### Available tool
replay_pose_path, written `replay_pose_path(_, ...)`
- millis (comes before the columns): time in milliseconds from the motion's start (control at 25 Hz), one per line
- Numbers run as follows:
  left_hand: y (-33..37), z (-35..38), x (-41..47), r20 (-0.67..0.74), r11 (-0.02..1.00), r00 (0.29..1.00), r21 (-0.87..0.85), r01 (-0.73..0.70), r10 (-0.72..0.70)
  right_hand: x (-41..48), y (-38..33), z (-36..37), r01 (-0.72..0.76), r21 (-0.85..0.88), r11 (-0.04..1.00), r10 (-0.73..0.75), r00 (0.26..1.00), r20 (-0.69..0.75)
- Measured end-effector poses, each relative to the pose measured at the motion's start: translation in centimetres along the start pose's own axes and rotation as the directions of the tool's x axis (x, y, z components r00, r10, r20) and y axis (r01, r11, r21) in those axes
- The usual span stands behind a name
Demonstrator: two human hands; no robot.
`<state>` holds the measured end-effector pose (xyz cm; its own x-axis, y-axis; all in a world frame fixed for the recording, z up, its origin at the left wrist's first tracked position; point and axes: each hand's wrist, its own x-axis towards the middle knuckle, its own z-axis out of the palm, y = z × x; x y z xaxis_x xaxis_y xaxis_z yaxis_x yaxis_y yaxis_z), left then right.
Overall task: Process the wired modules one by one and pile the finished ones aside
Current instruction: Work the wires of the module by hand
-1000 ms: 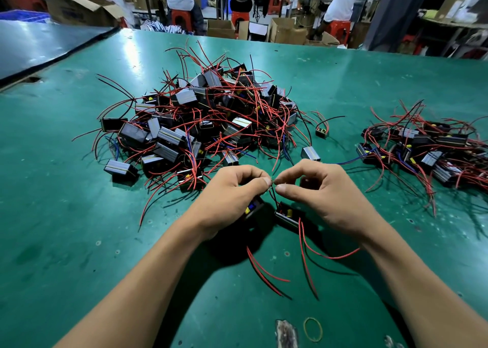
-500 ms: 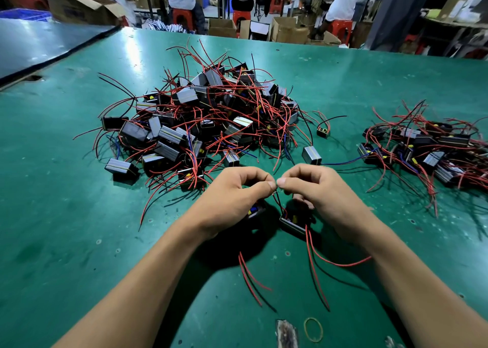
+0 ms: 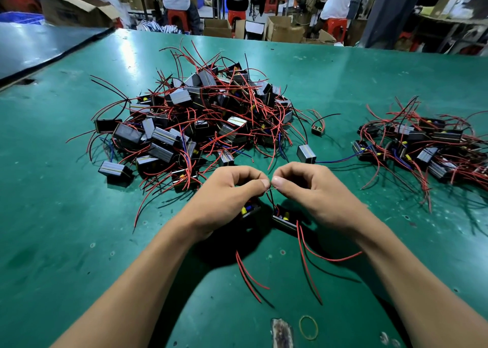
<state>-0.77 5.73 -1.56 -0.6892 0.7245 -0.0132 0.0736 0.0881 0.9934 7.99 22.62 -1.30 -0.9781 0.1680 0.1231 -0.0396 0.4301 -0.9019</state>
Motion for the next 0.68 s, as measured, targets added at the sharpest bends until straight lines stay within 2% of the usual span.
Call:
replay_pose_path(160, 0.0, 0.1, -0.1, -0.034, 1.0, 0.999, 0.023, -0.009, 0.009, 0.0, 0.3, -0.1, -0.204, 0.276, 0.939, 0.153, 0.969, 0.196)
replay_pose_path(240, 0.1, 0.0, -0.1, -0.063, 0.999, 0.998, 0.039, -0.017, 0.02, 0.1, 0.6, -0.4, -0.26, 0.364, 0.895, 0.189, 0.957, 0.219)
replay_pose_path(360, 0.1, -0.4, -0.2, -0.115, 0.994, 0.993, 0.104, -0.015, 0.027, 0.3, 1.0, -1.0, -0.316, 0.392, 0.864, 0.315, 0.946, 0.069)
replay_pose_path(440, -0.1, -0.6, -0.4, -0.137, 0.972, 0.989, 0.233, -0.021, 0.054, 0.4, 1.0, -1.8, -0.32, 0.381, 0.867, 0.37, 0.927, -0.062)
replay_pose_path(520, -0.1, -0.5, -0.5, -0.137, 0.917, 0.986, 0.396, -0.036, 0.097, 0.5, 0.4, -3.0, -0.262, 0.358, 0.896, 0.343, 0.921, -0.184)
replay_pose_path(560, -0.1, -0.4, -0.6, -0.13, 0.897, 0.986, 0.44, -0.038, 0.106, 0.3, 0.0, -3.6, -0.195, 0.331, 0.923, 0.279, 0.933, -0.229)
replay_pose_path(600, 0.0, -0.4, -0.6, -0.12, 0.889, 0.987, 0.456, -0.041, 0.107, 0.1, -0.6, -4.1, -0.116, 0.306, 0.945, 0.193, 0.952, -0.237)
replay_pose_path(680, 0.0, -0.3, -0.5, -0.09, 0.895, 0.991, 0.444, -0.053, 0.104, -0.6, -2.0, -4.4, 0.003, 0.217, 0.976, 0.026, 0.991, -0.131)
